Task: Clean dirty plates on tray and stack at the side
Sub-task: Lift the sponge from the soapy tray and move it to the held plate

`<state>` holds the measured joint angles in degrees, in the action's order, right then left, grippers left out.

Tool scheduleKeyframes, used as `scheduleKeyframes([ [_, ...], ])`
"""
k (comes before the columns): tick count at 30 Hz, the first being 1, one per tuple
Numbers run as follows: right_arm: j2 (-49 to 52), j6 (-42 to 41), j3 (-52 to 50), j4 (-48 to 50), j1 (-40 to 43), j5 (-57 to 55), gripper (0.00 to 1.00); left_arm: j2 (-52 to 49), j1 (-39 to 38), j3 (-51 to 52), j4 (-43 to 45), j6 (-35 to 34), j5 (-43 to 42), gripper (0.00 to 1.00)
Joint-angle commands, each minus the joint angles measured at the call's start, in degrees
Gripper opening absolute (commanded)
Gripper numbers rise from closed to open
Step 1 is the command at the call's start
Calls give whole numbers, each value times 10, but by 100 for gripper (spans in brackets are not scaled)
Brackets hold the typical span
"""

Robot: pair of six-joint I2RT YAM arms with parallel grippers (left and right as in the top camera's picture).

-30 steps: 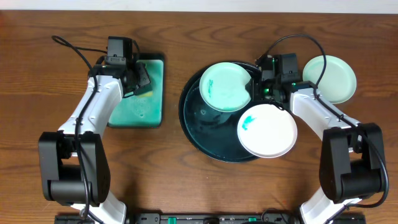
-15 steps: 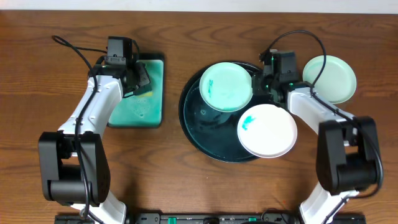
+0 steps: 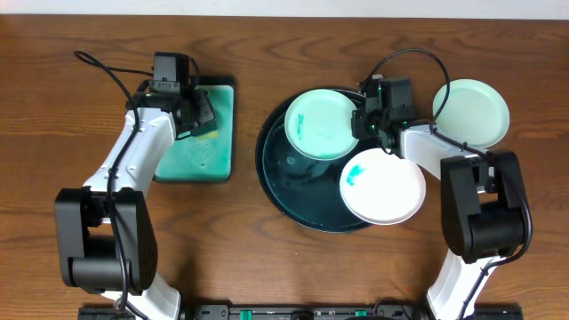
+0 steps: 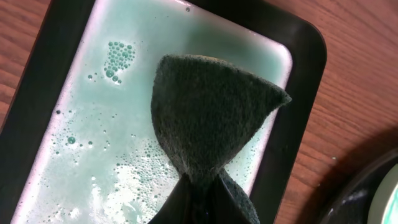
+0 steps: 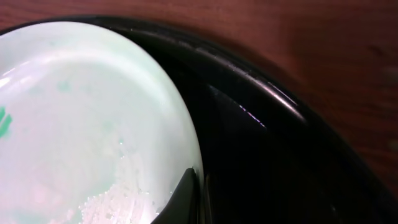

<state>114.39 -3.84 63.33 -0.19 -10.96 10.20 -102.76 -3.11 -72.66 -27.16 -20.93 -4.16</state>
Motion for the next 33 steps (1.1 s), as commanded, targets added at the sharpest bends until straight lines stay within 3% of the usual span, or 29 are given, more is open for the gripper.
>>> scheduleKeyframes([
  [1,14,14,7,0,-31,3,1,-2,1,-2,-9,5,1,7],
  [15,14,14,7,-14,-56,4,1,-103,2,8,8,-23,85,7],
  [18,14,14,7,-25,-56,4,1,-108,2,8,11,-23,139,7],
  [23,14,13,7,-26,-56,4,1,-87,1,3,4,-23,142,7],
  [28,14,-12,7,-26,-56,4,1,-26,1,3,0,-23,88,7],
  [33,14,-19,7,-25,-56,8,1,19,1,3,11,-23,-59,7],
])
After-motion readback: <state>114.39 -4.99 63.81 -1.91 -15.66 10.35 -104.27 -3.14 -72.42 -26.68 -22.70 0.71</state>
